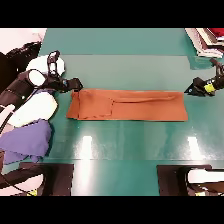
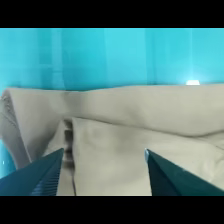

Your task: Fold the shirts.

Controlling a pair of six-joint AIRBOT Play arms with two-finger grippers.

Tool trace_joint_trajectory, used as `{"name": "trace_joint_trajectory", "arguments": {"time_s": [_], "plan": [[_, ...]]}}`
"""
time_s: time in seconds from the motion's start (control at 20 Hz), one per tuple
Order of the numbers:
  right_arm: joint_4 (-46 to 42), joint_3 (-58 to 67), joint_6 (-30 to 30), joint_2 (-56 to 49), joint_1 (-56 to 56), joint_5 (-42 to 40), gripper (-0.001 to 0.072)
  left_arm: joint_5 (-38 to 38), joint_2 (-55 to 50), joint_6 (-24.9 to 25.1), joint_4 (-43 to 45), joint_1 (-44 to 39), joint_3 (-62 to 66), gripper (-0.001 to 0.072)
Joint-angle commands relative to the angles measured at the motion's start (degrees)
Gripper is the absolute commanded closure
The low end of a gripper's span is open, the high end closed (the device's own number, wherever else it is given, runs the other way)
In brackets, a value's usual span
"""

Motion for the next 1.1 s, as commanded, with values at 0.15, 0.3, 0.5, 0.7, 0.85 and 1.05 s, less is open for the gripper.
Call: {"name": "trace_joint_trajectory", "arguments": {"time_s": [0.15,0.3,0.5,0.7,0.85,1.05], "plan": [[4.28,-2.62,-7.26,-2.1,-7.52,6.12,0.018,-10.05,-0.09,0.11,-0.28,0.04,3.93,0.0677],[4.35,-9.11,-11.47,-2.89,-10.71,4.33,0.0214,-10.14,-0.13,0.09,-1.75,0.04,3.89,0.0678],[5.16,-12.26,-13.97,-7.76,-10.78,3.72,0.0264,-10.23,-0.33,0.09,-2.64,-2.45,3.89,0.0678],[9.77,-12.26,-15.21,-10.03,-7.93,1.57,0.0265,-8.44,-1.9,0.07,-2.8,-7.98,3.89,0.0679],[11.85,-12.2,-15.69,-10.01,-5.57,0.98,0.0435,-2.27,-5.77,0.02,-6.34,-12.37,4.26,0.0679],[14.62,-12.17,-16.11,-7.72,-3.58,3.58,0.0681,-3.61,-15.89,0.13,-9.14,-17.25,12.2,0.0679]]}}
